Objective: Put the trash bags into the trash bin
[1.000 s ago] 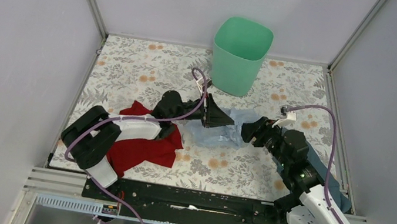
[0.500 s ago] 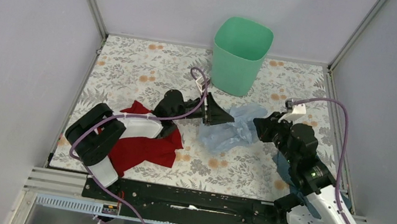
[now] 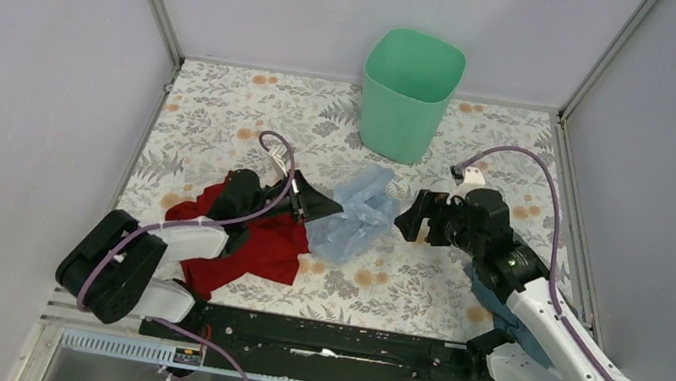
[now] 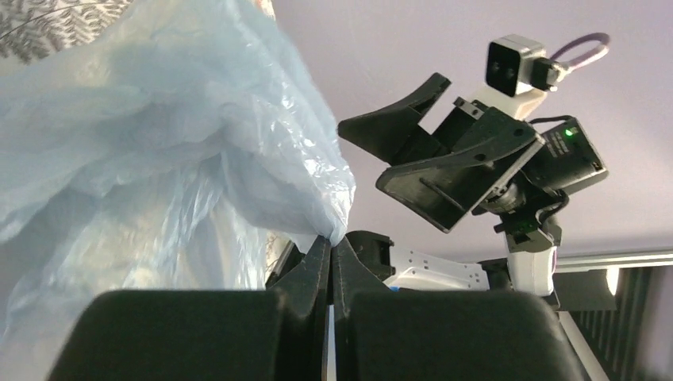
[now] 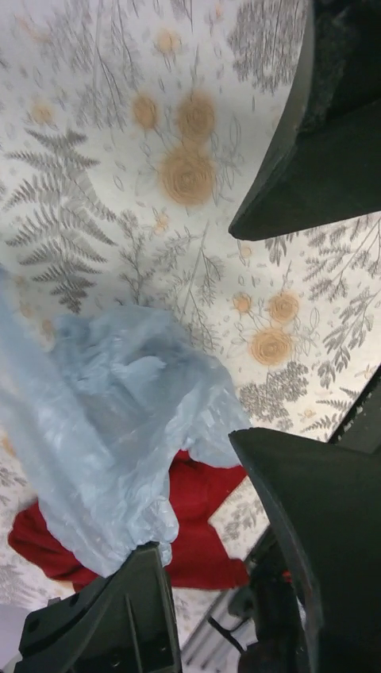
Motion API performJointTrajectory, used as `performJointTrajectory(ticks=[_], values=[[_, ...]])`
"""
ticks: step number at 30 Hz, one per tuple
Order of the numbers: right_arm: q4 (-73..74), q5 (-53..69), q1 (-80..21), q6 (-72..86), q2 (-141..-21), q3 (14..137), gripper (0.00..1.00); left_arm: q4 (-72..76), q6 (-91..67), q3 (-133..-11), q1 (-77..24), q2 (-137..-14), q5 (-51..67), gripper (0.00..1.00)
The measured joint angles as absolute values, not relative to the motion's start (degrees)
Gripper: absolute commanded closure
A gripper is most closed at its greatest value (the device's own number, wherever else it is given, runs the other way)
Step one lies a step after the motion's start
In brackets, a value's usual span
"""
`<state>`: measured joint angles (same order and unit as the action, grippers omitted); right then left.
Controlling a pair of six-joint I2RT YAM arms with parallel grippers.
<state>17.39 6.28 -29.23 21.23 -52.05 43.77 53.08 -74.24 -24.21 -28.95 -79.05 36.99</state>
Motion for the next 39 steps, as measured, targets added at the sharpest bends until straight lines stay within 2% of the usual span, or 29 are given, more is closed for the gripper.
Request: performJointTrajectory(ticks=[4, 8, 16, 19, 20, 23, 24, 26, 28, 30, 32, 34, 39], values=[[12.23, 10.68, -29.21, 26.85, -51.4, 37.67, 0.06, 48.23, -71.22, -20.6, -28.23, -72.69, 36.4, 1.0], [3.57, 14.83, -28.56, 35.86, -56.45, 34.0, 0.07, 44.86, -69.73, -20.1, -28.23, -69.36, 36.18, 1.0], [-23.92, 26.22, -20.53, 56.12, -64.69, 24.1, 0.17, 41.45, -68.69, -20.1, -28.23, -66.78, 36.18, 1.0], [-36.69, 29.54, -21.45, 62.43, -70.06, 20.21, 0.29, 41.32, -68.84, -20.08, -28.23, -66.78, 36.21, 1.0], [-40.21, 30.2, -21.96, 64.34, -72.34, 19.49, 0.36, 41.32, -68.93, -20.08, -28.23, -66.78, 36.21, 1.0], [-48.82, 31.46, -23.83, 67.96, -78.87, 19.4, 0.71, 41.32, -69.06, -20.08, -28.23, -66.81, 36.23, 1.0], [-50.87, 31.77, -24.25, 68.4, -80.27, 19.42, 0.79, 41.28, -69.06, -20.08, -28.25, -66.81, 36.25, 0.92], [-52.66, 32.6, -24.64, 68.71, -81.38, 19.73, 0.91, 40.47, -68.84, -20.12, -28.23, -66.78, 36.36, 0.63], [-49.19, 32.49, -24.67, 65.67, -79.92, 21.28, 0.95, 36.03, -66.92, -20.71, -28.25, -65.95, 36.16, 0.35], [-38.83, 30.65, -24.73, 59.0, -75.0, 25.15, 0.97, 28.58, -63.72, -22.33, -28.27, -63.86, 34.98, 0.18], [-26.28, 26.2, -24.8, 50.26, -68.34, 30.61, 0.97, 20.62, -60.05, -24.73, -28.32, -60.86, 32.51, 0.07], [-16.56, 21.37, -24.86, 42.33, -62.7, 35.77, 0.98, 13.34, -56.51, -27.99, -28.29, -57.69, 29.56, 0.02], [1.32, 10.07, -25.65, 25.02, -54.46, 46.02, 0.94, 0.3, -49.21, -36.27, -28.29, -53.76, 22.92, 0.01]])
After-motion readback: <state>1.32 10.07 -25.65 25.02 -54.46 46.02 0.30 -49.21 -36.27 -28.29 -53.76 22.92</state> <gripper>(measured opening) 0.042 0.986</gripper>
